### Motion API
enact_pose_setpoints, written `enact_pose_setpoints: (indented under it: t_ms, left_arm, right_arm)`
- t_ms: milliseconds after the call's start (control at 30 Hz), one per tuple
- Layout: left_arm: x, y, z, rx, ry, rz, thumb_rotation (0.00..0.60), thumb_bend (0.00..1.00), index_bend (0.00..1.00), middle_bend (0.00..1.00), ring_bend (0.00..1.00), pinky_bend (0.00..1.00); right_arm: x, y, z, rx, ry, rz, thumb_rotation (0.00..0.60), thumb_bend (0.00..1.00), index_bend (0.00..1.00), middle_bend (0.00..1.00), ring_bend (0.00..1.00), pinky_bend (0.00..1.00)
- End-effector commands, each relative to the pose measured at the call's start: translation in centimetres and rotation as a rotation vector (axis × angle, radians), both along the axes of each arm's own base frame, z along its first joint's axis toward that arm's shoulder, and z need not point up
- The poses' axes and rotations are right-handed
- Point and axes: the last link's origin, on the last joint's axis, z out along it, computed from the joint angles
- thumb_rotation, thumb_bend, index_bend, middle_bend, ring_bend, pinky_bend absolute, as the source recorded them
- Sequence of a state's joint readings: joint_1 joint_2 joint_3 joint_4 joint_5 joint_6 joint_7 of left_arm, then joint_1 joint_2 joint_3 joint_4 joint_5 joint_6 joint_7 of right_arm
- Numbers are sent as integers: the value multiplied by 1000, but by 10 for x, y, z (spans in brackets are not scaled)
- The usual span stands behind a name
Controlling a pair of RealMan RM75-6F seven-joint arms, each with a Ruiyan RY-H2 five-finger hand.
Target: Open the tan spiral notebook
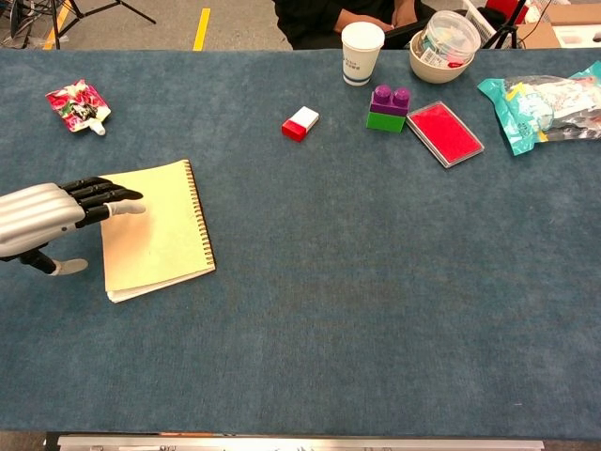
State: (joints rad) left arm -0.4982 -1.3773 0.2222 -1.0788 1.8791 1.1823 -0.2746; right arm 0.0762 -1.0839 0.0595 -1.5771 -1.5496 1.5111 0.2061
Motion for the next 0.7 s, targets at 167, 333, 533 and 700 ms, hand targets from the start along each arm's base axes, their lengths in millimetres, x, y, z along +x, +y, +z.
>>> enact_pose_setpoints:
  t_ms: [167,333,533,700]
  left_arm:
    - [-3,5,-8,-11,-8,6,600,253,71,14,0,0]
    - [0,8,-12,-15,-17,0,600,254,72,14,0,0]
    - [-1,11,-13,-14,-5,10,600,253,74,14,0,0]
    - [-5,9,-12,-13,3,22,600,253,75,14,0,0]
  right_arm:
    - [2,1,1,-8,6,-1,600,395,363,373,231,291]
    - [2,2,2,-13,4,-3,600,395,363,373,231,291]
    - [1,3,4,-20,4,-6,600,395,363,373,231,291]
    - [0,3,4,-17,3,-10,600,395,363,373,231,291]
